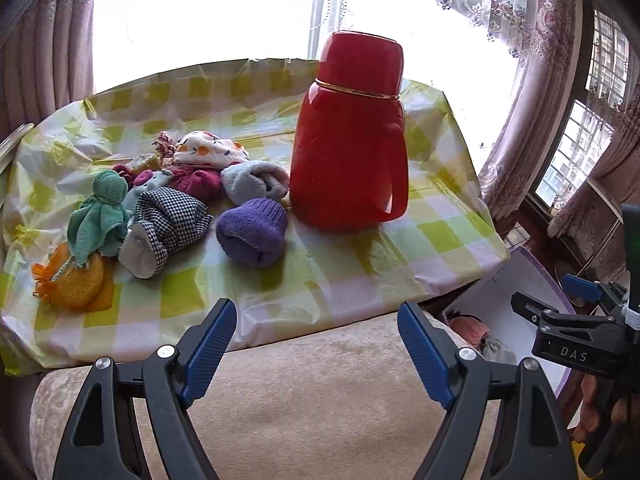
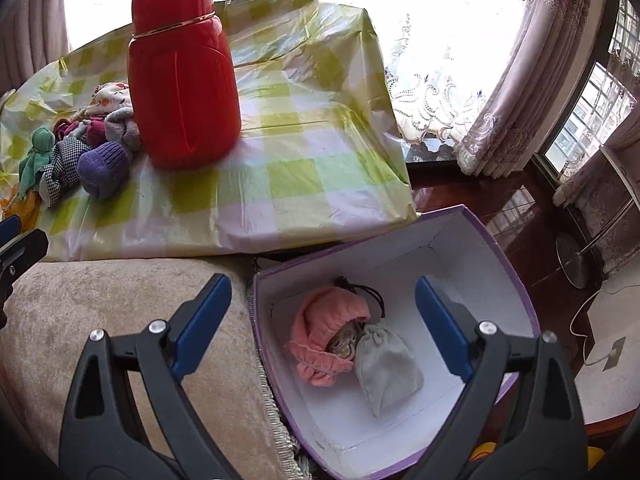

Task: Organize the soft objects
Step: 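Move both open tools back over the pile of soft items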

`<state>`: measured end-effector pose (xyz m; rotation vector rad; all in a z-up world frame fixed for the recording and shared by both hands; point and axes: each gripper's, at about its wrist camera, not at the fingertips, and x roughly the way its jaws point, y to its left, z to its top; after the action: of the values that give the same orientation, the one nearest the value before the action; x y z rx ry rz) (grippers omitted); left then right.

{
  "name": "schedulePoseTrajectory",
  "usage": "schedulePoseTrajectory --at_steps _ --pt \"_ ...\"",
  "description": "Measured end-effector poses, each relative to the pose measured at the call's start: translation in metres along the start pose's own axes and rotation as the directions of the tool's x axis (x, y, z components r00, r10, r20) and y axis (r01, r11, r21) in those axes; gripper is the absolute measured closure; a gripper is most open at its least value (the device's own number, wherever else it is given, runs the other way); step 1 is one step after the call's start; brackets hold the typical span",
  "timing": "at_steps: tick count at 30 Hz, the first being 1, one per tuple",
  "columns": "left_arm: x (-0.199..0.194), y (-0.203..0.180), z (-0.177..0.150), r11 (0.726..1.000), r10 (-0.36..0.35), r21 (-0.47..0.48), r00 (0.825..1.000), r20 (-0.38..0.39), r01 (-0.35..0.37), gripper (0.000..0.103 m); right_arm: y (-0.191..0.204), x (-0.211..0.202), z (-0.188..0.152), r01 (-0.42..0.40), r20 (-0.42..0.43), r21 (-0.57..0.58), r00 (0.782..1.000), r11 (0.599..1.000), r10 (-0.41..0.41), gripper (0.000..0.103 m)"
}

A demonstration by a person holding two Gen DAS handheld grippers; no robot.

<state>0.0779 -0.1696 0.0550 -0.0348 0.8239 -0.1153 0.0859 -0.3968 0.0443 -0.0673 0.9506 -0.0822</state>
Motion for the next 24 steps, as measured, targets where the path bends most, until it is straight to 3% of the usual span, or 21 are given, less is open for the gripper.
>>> schedulePoseTrajectory --at_steps 9,16,24 --pt "-0.012 0.089 -0.008 0.973 0.168 -0.159 0.986 -0.02 -0.169 0.019 0.063 0.01 0.014 -0.15 -0.003 -0.065 0.989 0.986 0.15 0.009" --pt "-0.013 0.161 -0.018 0.932 0.195 -0.301 0.979 -0.052 -0.202 0.021 0.13 0.026 0.031 -0.267 -0.026 -0.153 0.964 0.951 0.266 0.009" --pt "0.004 0.221 -0.016 0.876 0.194 -0.431 0.977 -0.093 -0.215 0.023 0.177 0.053 0.059 -0.291 -0.048 -0.14 0.957 0.946 0.287 0.009"
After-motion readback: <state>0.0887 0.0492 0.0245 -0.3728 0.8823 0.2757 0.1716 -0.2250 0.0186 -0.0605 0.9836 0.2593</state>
